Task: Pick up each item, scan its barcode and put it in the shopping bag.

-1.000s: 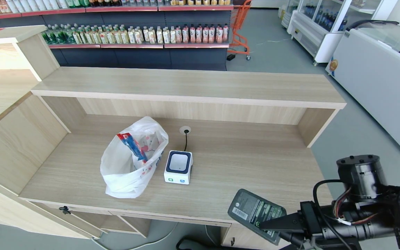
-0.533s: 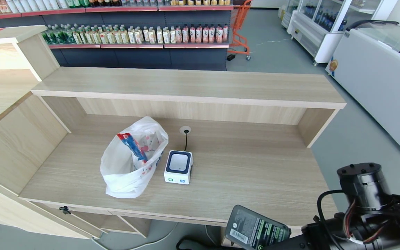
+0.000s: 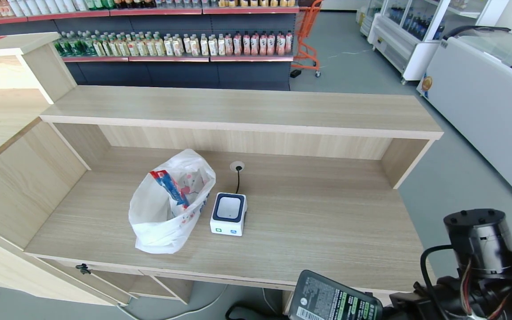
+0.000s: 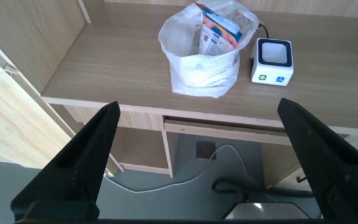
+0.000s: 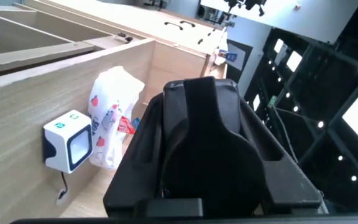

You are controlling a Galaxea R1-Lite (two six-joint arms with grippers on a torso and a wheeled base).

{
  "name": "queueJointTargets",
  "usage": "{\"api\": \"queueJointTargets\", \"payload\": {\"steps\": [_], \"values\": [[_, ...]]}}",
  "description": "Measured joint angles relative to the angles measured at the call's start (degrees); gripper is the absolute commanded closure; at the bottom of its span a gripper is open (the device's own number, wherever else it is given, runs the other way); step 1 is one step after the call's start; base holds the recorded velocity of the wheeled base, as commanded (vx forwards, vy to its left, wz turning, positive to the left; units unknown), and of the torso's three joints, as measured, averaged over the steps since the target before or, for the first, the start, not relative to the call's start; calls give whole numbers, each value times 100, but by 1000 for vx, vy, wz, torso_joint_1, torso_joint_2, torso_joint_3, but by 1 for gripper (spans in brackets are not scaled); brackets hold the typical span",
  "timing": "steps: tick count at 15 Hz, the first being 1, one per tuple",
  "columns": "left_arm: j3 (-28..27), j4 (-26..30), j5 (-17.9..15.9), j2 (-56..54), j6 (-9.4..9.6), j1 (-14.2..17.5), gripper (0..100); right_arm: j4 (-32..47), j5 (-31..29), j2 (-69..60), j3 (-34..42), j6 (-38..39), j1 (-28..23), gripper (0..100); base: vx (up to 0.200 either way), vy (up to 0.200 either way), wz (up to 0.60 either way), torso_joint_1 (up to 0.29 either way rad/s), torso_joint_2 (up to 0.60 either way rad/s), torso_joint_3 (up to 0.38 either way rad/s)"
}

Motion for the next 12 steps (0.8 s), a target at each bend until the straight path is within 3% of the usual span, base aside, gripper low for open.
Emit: {"api": "queueJointTargets", "payload": {"steps": [12], "values": [[0,0,0,0,0,0,0,26,226,-286,67,-52,52,100,0,0,0,0,0,0]]}}
